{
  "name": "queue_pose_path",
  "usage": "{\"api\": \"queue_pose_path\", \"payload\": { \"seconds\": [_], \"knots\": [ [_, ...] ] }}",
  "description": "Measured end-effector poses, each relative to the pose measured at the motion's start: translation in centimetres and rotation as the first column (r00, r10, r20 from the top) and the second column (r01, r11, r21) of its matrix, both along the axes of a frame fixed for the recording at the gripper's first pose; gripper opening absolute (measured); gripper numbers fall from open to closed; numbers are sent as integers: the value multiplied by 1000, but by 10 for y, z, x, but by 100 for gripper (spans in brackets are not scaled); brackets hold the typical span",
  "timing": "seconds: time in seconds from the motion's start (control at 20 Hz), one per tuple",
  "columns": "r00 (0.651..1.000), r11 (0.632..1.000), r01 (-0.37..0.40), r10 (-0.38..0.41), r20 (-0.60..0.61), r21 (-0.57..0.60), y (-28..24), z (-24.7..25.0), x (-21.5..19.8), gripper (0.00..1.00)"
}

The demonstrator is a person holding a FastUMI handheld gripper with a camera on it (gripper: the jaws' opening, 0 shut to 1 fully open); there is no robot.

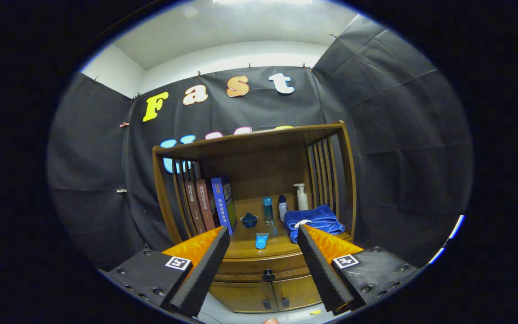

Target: Pull open the drawer, take out the items inside it, and place them on the countertop above the cabinet.

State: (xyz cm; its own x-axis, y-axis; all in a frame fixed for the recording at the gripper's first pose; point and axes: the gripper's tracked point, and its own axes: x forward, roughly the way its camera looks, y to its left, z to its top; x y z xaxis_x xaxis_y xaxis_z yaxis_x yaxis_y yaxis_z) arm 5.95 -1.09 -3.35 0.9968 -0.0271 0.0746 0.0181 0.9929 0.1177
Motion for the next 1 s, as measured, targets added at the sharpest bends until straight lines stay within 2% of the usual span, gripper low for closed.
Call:
{"api": "queue_pose_path", "payload": {
  "seconds": [0.45,0.6,1.0],
  "knots": [
    [999,1000,-10,11,47,-20,-10,31,-37,99],
    [999,999,-38,38,35,4,-7,26,-37,99],
    [999,999,-35,35,35,-10,-9,24,-37,99]
  ]
}}
